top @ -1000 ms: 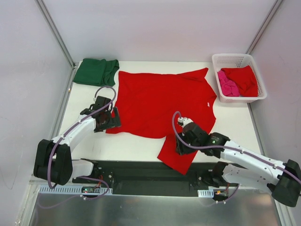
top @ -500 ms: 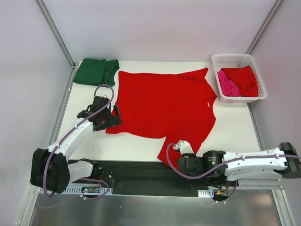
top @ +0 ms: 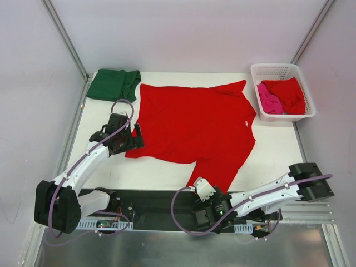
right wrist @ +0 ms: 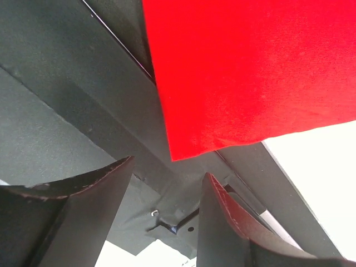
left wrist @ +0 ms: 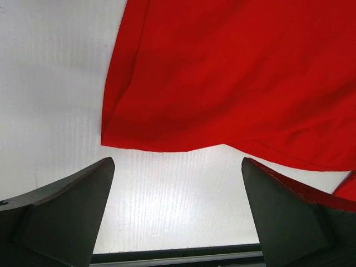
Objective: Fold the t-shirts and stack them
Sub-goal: Flatten the tshirt out, then fold the tshirt
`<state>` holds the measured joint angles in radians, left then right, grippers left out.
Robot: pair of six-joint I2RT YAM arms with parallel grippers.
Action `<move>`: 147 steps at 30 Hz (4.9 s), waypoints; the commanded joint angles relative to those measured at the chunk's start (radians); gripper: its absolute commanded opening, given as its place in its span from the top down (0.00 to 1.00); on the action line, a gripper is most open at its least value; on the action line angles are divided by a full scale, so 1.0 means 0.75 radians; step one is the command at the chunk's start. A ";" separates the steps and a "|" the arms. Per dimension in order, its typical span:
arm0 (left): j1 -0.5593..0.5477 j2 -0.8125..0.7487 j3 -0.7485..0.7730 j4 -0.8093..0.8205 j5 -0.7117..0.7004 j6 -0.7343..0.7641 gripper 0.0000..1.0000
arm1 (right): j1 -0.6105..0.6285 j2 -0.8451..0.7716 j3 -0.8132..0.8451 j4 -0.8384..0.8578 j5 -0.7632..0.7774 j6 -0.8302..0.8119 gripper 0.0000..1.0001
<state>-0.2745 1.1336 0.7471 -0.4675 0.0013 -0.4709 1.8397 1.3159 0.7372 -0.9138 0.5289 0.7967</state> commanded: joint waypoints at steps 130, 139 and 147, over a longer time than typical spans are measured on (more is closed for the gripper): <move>-0.006 -0.055 -0.043 -0.013 0.021 -0.016 0.01 | -0.172 0.434 0.261 -0.295 0.182 0.261 0.99; -0.006 -0.051 -0.045 -0.013 0.019 -0.018 0.01 | -0.176 0.411 0.318 -0.389 0.225 0.269 0.99; -0.006 -0.008 -0.047 -0.001 0.033 -0.035 0.01 | -0.221 0.385 0.365 -0.412 0.262 0.253 0.99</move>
<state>-0.2745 1.1172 0.7208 -0.4686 0.0017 -0.4728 1.6989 1.6592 0.9676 -1.1671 0.6773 0.9718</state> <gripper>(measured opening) 0.993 0.013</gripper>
